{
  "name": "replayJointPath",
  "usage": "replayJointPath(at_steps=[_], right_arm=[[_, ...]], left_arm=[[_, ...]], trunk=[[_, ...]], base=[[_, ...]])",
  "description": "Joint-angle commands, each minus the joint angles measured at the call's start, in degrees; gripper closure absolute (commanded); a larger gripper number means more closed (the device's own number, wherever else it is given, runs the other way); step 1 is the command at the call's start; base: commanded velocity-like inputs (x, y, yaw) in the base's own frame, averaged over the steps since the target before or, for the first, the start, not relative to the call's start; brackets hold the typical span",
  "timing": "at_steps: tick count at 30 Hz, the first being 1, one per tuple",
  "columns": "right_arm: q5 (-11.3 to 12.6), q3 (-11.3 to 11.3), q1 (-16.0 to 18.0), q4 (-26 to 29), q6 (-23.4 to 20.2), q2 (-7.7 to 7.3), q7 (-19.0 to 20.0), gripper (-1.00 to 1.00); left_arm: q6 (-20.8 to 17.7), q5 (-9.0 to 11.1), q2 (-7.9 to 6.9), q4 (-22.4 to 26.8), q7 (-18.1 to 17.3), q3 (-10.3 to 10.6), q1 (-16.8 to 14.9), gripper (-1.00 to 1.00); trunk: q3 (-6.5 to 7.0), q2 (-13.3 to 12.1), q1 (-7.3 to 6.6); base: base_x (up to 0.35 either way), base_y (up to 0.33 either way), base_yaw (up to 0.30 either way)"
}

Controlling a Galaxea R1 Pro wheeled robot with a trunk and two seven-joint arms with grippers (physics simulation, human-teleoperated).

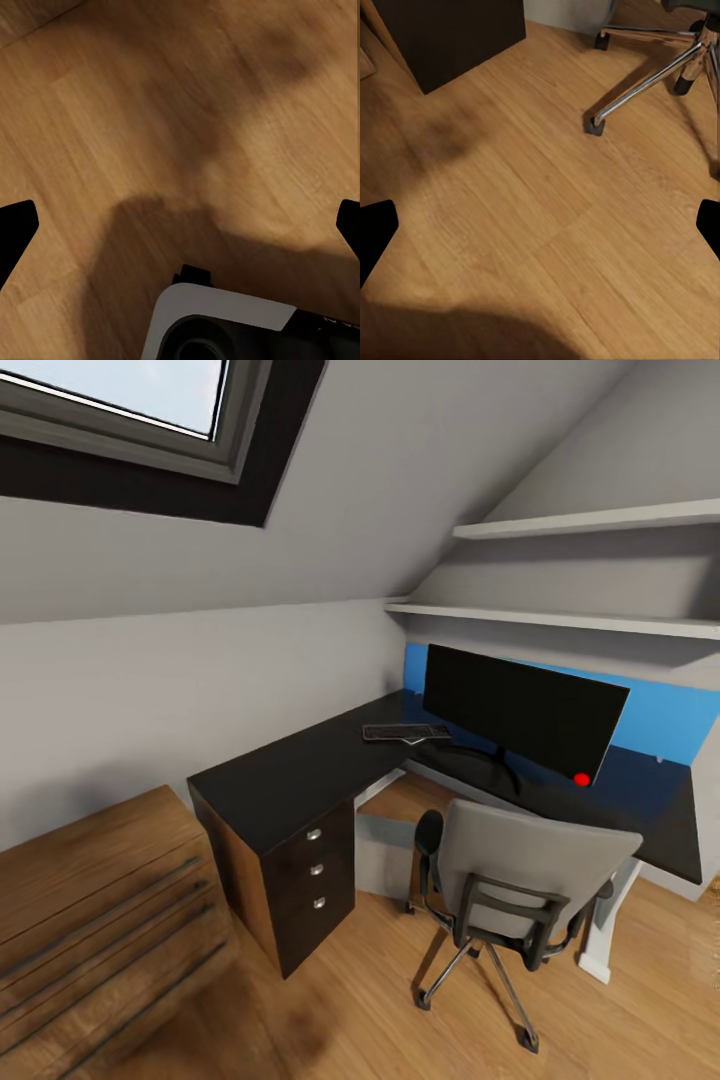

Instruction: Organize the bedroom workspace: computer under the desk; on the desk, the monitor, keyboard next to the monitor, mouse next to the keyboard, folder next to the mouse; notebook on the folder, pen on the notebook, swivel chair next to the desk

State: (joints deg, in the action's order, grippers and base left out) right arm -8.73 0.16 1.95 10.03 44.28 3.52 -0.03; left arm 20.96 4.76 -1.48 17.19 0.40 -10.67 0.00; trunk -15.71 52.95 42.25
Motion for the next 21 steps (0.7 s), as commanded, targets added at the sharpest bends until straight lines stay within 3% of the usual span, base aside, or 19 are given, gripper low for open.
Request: replayJointPath(at_steps=[1,9,11,14,21], right_arm=[[-0.1,0.0,0.0,0.0,0.1,0.04,0.0,-1.0],[-0.1,0.2,0.0,-2.1,0.1,0.05,0.1,-1.0],[-0.1,0.1,0.0,-7.2,0.2,0.44,0.0,-1.0],[-0.1,0.1,0.0,-8.0,0.4,0.5,0.0,-1.0],[0.3,-0.1,0.0,-3.7,0.1,0.29,-0.3,-1.0]], left_arm=[[0.1,0.5,-0.01,0.0,0.0,0.2,0.0,-1.0],[0.1,0.5,-0.01,0.0,0.0,0.2,0.0,-1.0],[0.1,0.4,-0.03,0.0,0.0,0.3,0.0,-1.0],[0.1,0.5,-0.08,0.0,0.0,0.2,0.0,-1.0],[0.1,0.5,-0.1,0.0,0.0,0.2,0.0,-1.0]], trunk=[[-0.06,0.0,0.01],[-0.06,0.0,0.01],[-0.06,0.0,0.01],[-0.06,0.0,0.01],[-0.06,0.0,0.01]], base=[[0.0,-0.001,-0.055],[0.0,0.0,-0.013],[0.0,0.0,0.0],[0.0,0.0,0.0],[0.0,0.0,0.0]])
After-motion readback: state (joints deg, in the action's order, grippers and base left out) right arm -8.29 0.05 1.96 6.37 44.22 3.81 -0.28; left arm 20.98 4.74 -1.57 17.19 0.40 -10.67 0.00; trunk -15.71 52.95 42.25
